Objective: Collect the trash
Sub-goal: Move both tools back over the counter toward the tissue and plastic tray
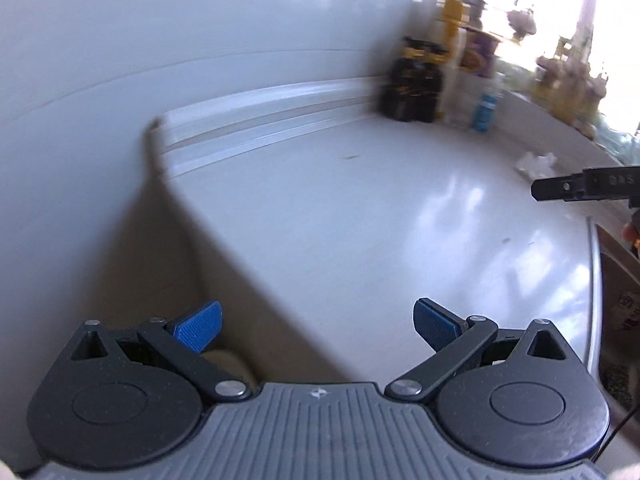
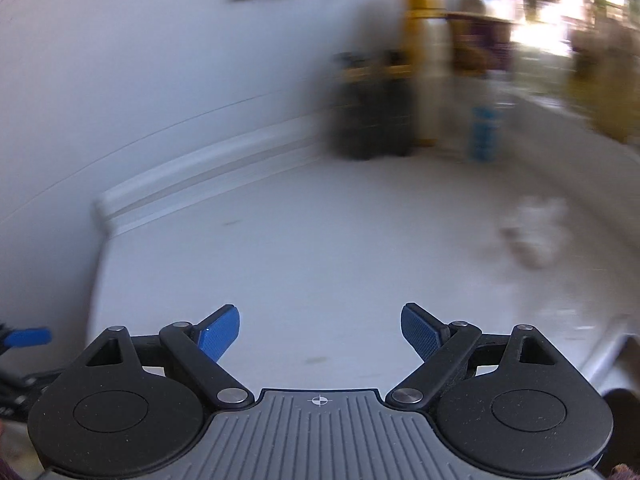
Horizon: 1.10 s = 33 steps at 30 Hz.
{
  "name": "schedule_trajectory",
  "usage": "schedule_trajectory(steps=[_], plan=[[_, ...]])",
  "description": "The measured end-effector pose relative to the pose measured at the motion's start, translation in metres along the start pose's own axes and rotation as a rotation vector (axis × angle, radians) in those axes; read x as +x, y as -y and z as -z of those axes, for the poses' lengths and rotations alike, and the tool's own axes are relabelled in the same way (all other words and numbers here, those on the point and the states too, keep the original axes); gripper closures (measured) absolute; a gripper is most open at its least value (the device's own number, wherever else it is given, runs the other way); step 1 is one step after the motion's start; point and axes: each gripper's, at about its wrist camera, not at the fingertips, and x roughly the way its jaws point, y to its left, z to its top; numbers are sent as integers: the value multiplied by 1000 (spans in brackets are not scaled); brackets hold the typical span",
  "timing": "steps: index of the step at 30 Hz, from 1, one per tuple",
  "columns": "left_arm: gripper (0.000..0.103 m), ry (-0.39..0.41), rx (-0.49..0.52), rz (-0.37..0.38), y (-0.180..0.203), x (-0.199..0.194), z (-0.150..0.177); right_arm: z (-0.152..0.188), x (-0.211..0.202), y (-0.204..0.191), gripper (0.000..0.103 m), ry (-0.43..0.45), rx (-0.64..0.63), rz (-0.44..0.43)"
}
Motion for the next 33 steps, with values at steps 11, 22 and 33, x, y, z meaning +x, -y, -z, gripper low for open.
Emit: schedule_trajectory(steps=[11, 22, 33], plan=[[1, -24, 120, 118, 88, 59, -44, -14, -19, 117, 9, 50, 154, 155], [5, -10, 109, 236, 159, 130, -88, -8, 8, 170, 9, -19, 296, 134], [25, -16, -44, 385, 207, 178, -130, -8, 21, 195, 26, -55, 305, 132]])
